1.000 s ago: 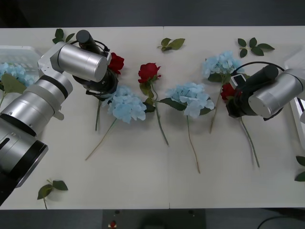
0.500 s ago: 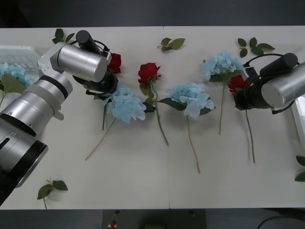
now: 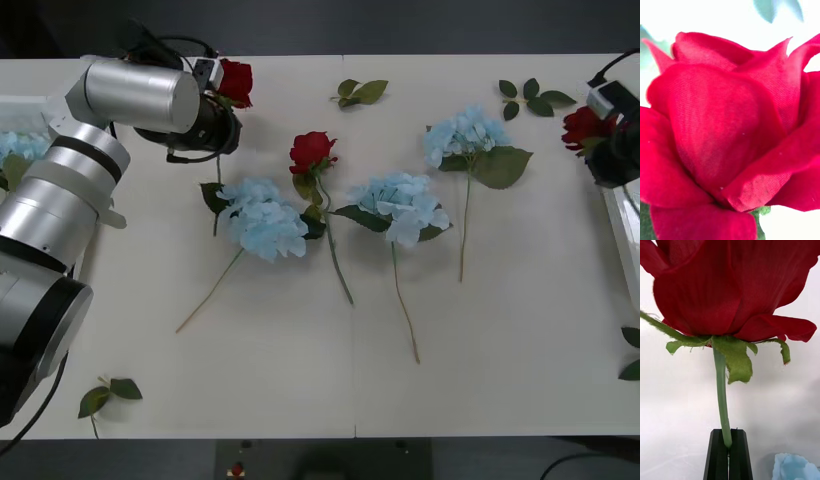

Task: Put the red flowers into the right box and the blue flowers into the left box

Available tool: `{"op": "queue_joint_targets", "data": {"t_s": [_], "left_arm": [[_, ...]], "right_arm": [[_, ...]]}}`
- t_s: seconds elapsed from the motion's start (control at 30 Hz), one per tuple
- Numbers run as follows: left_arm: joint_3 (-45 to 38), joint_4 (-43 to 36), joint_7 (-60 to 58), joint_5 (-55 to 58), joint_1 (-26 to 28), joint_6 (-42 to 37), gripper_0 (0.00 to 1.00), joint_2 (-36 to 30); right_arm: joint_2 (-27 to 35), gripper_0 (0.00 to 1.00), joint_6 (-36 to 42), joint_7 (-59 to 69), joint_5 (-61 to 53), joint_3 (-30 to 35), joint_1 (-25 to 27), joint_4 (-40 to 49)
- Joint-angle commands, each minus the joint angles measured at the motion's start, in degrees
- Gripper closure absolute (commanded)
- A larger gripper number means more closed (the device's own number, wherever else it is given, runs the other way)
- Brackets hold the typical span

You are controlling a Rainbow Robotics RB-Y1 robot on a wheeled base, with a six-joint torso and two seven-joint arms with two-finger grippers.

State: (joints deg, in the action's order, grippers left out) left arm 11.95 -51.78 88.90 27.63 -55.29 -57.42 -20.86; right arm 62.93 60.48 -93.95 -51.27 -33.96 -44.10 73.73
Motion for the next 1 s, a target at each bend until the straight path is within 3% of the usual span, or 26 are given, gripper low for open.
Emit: {"op": "queue_joint_targets", "data": {"t_s": [0.03, 0.23, 0.43, 0.73, 1.0], "left_arm": [[-1.8, -9.4, 4.7, -0.4, 1.7, 0.3, 1.00, -2.8], [-4.2, -24.2, 10.7, 2.0, 8.6, -2.1, 1.00, -3.8], [-8.8, -31.1, 15.2, 13.4, 11.5, -9.1, 1.00, -3.8], [-16.6, -30.9, 19.6, 36.4, 11.8, -19.7, 1.00, -3.8], [-17.8, -30.9, 23.9, 47.1, 11.8, -21.2, 1.00, -3.9]], "right_arm": [[3.2, 1.00, 1.3, -6.2, 5.1, 4.7, -1.6, 1.0], [3.5, 1.00, 0.3, -9.1, 14.3, 6.5, -1.5, -2.5], [2.2, 1.00, -7.3, -9.4, 17.3, 6.4, -1.5, -12.2], [-0.5, 1.00, -19.3, -9.1, 20.6, 3.0, -1.5, -25.7], [-4.0, 1.00, -26.3, -8.5, 24.0, 3.0, -1.6, -33.0]]}}
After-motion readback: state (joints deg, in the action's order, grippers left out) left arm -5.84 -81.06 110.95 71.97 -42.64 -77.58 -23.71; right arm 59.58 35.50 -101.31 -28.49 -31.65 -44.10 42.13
